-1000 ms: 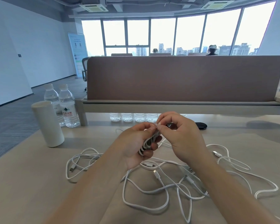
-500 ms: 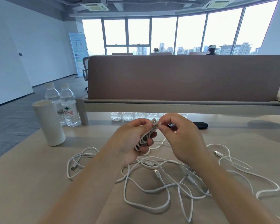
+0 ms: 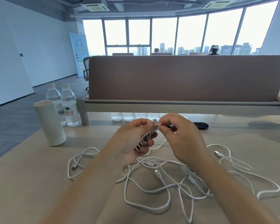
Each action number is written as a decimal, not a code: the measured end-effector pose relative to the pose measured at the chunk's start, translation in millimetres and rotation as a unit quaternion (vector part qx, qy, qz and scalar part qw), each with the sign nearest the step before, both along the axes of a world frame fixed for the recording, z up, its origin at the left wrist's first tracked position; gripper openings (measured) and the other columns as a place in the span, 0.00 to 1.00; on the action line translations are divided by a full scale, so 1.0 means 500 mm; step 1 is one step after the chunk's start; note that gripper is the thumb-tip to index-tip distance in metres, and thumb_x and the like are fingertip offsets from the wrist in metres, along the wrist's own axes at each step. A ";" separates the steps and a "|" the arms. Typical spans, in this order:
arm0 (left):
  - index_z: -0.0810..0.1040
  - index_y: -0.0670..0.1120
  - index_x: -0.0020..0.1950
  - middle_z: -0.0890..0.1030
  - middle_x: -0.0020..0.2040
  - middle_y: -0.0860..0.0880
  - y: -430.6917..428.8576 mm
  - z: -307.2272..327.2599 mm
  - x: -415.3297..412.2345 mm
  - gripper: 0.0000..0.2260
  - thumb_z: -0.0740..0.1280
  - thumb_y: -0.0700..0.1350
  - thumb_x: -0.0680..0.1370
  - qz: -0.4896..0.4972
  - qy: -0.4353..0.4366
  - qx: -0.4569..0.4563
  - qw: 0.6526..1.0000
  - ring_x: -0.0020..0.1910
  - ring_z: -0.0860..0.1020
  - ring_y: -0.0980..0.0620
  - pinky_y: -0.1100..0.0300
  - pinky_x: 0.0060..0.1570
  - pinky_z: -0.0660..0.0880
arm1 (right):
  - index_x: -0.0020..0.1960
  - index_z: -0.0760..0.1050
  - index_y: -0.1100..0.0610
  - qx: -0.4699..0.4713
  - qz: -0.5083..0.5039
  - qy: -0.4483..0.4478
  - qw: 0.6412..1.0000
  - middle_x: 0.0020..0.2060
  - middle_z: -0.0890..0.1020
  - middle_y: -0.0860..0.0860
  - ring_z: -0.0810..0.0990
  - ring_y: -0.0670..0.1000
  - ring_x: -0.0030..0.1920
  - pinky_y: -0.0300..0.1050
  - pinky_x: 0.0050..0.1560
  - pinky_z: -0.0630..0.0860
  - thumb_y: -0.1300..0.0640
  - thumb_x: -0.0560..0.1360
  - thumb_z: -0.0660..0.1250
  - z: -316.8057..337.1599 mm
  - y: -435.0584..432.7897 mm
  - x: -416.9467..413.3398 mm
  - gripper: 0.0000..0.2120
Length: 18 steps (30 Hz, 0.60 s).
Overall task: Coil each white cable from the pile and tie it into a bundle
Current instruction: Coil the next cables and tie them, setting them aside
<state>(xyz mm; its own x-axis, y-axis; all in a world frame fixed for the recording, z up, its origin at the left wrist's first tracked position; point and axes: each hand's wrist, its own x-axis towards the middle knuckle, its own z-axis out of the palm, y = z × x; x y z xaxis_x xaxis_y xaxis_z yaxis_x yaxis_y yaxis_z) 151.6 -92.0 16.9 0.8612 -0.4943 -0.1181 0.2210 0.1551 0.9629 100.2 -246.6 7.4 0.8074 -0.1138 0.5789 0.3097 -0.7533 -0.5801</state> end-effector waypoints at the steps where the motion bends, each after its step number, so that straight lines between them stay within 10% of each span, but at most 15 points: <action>1: 0.77 0.46 0.45 0.77 0.42 0.40 0.000 0.000 0.000 0.07 0.65 0.42 0.82 0.000 0.000 -0.001 1.000 0.27 0.71 0.51 0.66 0.22 0.60 | 0.46 0.78 0.52 -0.001 0.001 -0.001 1.000 0.44 0.80 0.41 0.75 0.44 0.47 0.36 0.44 0.73 0.59 0.80 0.67 0.000 0.000 0.000 0.05; 18: 0.79 0.47 0.43 0.80 0.41 0.43 -0.017 -0.010 -0.013 0.08 0.66 0.41 0.82 0.068 -0.120 0.087 0.987 0.30 0.71 0.49 0.65 0.24 0.63 | 0.45 0.74 0.46 -0.091 -0.048 0.063 0.993 0.42 0.76 0.40 0.72 0.44 0.43 0.41 0.43 0.68 0.52 0.81 0.65 0.007 0.010 -0.004 0.06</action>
